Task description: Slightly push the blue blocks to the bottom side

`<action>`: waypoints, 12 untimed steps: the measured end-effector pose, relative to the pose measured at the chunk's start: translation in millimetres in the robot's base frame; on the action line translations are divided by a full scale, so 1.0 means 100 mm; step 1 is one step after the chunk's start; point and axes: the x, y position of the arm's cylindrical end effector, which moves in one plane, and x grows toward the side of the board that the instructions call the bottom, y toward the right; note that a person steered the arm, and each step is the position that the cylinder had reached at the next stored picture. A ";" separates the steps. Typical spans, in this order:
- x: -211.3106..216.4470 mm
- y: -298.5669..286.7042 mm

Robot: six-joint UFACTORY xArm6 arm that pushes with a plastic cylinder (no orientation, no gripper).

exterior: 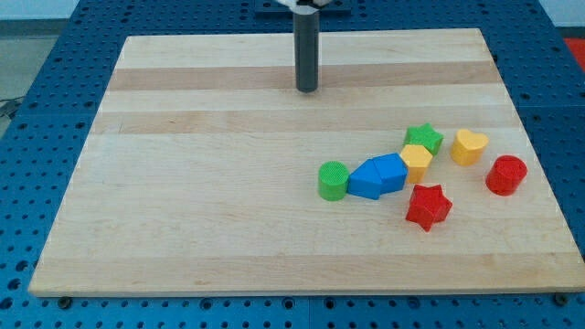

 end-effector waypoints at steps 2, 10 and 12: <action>0.43 0.55; 1.59 0.99; 1.26 0.87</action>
